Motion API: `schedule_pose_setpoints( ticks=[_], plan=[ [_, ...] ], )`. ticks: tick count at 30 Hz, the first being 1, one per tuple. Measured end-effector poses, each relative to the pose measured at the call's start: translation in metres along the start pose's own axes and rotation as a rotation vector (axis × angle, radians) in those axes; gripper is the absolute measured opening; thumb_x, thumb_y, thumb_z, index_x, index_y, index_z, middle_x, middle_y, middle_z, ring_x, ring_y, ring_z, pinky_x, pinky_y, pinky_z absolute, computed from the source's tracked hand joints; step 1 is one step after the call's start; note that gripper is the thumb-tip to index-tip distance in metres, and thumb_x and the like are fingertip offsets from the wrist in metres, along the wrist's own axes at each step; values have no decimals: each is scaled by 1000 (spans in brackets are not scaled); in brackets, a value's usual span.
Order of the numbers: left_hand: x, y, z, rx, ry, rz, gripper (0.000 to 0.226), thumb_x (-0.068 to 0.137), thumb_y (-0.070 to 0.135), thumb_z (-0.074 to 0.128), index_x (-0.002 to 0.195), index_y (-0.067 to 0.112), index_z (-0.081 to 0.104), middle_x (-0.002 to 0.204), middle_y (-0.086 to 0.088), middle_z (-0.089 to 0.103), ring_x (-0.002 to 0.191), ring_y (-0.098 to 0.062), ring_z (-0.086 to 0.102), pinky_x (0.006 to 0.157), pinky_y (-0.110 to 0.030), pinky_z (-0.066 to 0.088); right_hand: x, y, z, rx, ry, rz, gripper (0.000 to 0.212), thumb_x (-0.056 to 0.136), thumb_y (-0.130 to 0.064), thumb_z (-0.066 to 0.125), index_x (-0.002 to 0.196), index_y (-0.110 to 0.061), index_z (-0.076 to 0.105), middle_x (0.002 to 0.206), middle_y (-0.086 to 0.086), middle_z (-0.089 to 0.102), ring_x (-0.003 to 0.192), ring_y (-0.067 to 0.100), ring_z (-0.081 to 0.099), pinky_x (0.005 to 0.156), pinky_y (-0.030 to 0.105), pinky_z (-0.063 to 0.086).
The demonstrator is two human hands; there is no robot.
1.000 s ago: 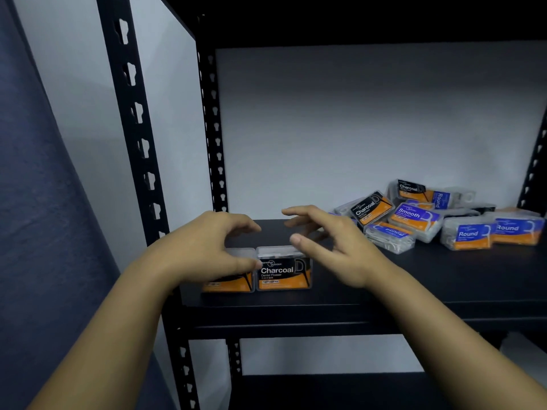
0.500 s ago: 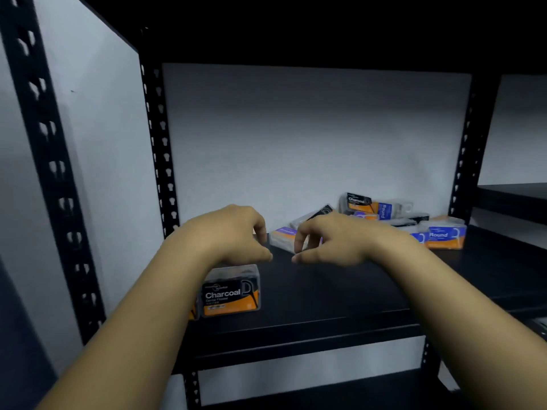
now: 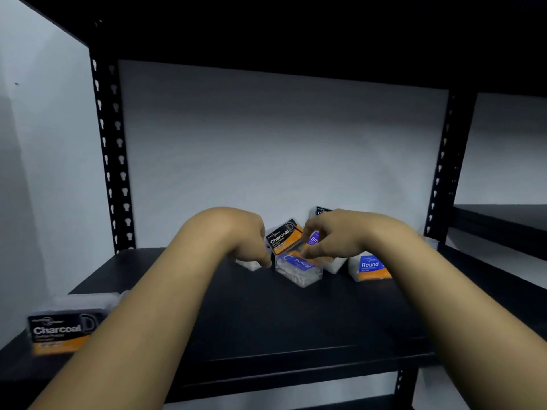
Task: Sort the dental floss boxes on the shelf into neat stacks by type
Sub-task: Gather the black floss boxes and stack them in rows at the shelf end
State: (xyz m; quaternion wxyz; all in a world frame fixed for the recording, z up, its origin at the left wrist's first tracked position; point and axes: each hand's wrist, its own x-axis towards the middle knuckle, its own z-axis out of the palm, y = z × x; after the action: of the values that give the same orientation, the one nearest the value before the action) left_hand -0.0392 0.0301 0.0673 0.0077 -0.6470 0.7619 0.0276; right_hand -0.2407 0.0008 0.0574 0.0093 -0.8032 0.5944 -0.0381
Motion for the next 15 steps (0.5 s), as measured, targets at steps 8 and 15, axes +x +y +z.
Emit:
schedule_pose_setpoints(
  ticks=[8, 15],
  plan=[
    [46, 37, -7, -30, -13, -55, 41, 82, 54, 71, 105, 19, 71, 101, -4, 78, 92, -20, 75, 67, -27, 48, 28, 51, -14, 16, -2, -72, 49, 82, -52, 79, 125, -35, 62, 113, -8, 70, 101, 15, 66, 96, 40, 54],
    [86, 55, -8, -85, 115, -71, 34, 84, 52, 72, 104, 24, 70, 99, 1, 72, 84, -17, 65, 73, -28, 50, 60, 94, -11, 98, 110, -128, 36, 82, -46, 81, 112, -36, 64, 106, -7, 66, 88, 15, 68, 79, 39, 62]
  ],
)
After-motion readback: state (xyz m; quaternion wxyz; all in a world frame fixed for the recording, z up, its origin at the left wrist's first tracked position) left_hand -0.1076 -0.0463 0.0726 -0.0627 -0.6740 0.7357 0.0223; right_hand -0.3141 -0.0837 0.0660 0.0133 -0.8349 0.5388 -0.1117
